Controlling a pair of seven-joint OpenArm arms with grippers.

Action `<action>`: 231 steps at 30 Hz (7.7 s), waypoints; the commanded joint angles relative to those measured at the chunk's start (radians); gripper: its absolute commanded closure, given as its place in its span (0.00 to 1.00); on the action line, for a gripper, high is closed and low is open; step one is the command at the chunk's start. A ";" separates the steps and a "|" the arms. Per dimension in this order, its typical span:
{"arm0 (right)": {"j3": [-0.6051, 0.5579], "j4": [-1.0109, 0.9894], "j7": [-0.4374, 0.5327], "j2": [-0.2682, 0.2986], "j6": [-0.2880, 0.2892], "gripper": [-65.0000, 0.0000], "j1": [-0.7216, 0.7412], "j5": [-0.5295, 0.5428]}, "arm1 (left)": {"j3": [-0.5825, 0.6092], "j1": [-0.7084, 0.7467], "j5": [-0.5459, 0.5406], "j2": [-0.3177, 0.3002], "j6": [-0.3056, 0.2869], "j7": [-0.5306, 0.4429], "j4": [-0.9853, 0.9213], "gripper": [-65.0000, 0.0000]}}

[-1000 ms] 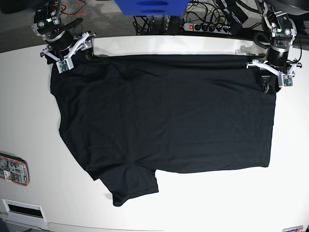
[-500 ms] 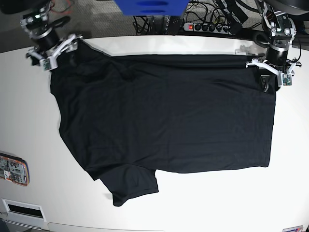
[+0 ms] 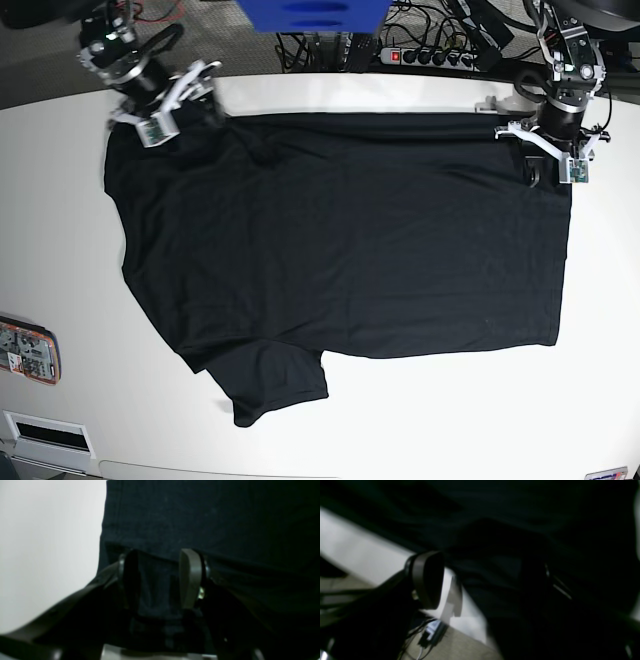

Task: Fold the T-shirt properly
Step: 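Move the right gripper inward along the shirt edge, still pinching, then shift the right gripper further onto the shirt near the sleeve, then slide the left gripper along the shirt side toward the hem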

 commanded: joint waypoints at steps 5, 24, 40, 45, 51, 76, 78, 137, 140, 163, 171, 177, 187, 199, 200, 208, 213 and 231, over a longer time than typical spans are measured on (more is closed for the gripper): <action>-0.069 0.021 0.023 0.009 -0.007 0.29 0.056 0.008 | -0.003 0.003 -0.008 -0.007 0.003 -0.023 0.019 0.59; -0.156 -0.001 -0.122 0.005 -0.007 0.29 0.243 0.010 | -0.003 0.002 -0.008 -0.007 0.003 -0.023 0.014 0.59; -0.274 -0.088 -0.115 0.003 -0.007 0.29 0.254 0.011 | -0.003 0.003 -0.008 -0.007 0.003 -0.023 0.011 0.59; -0.274 -0.096 -0.113 0.003 -0.007 0.29 0.254 0.011 | -0.003 0.003 -0.008 -0.007 0.003 -0.023 0.011 0.59; -0.273 -0.097 -0.119 0.003 -0.007 0.44 0.254 0.011 | -0.003 0.005 -0.008 -0.007 0.003 -0.023 0.011 0.59; -0.273 -0.091 -0.121 0.003 -0.007 1.00 0.255 0.013 | -0.003 0.005 -0.008 -0.007 0.003 -0.023 0.011 0.59; -0.271 -0.090 -0.121 0.003 -0.007 1.00 0.255 0.013 | -0.003 0.005 -0.008 -0.007 0.003 -0.023 0.011 0.59; -0.236 -0.102 -0.213 0.008 -0.004 0.59 0.359 0.011 | -0.003 -0.011 -0.007 -0.009 0.003 -0.025 -0.010 0.59; -0.236 -0.130 -0.214 0.008 -0.004 0.59 0.359 0.011 | -0.003 -0.011 -0.007 -0.009 0.003 -0.025 -0.010 0.59; -0.236 -0.117 -0.219 0.008 -0.004 1.00 0.359 0.011 | -0.003 -0.011 -0.007 -0.009 0.003 -0.025 -0.010 0.59; -0.236 -0.091 -0.221 0.008 -0.004 1.00 0.366 0.011 | -0.005 -0.011 -0.007 -0.009 0.003 -0.025 -0.010 0.59; -0.250 -0.096 -0.221 0.008 -0.004 1.00 0.412 0.011 | -0.009 -0.011 -0.007 -0.011 0.003 -0.026 -0.007 0.59; -0.385 -0.101 -0.221 0.009 -0.004 1.00 0.548 -0.066 | -0.009 -0.009 -0.007 -0.012 0.003 -0.026 -0.006 0.59; -0.393 -0.170 -0.219 -0.048 -0.006 0.93 0.622 -0.481 | -0.011 -0.006 -0.007 -0.012 0.003 -0.026 -0.007 0.59; -0.383 -0.167 -0.219 -0.048 -0.006 0.87 0.622 -0.481 | -0.011 -0.006 -0.007 -0.012 0.003 -0.026 -0.007 0.59; -0.353 -0.160 -0.214 -0.048 -0.006 0.81 0.611 -0.481 | -0.009 -0.011 0.130 -0.009 0.005 -0.029 -0.006 0.59; -0.353 -0.151 -0.214 -0.048 -0.006 0.81 0.610 -0.481 | -0.009 -0.027 0.176 -0.009 0.006 -0.029 -0.003 0.59; -0.359 -0.101 -0.345 -0.049 0.039 0.81 0.656 -0.478 | 0.107 -0.554 0.471 -0.113 -0.135 0.188 -0.082 0.59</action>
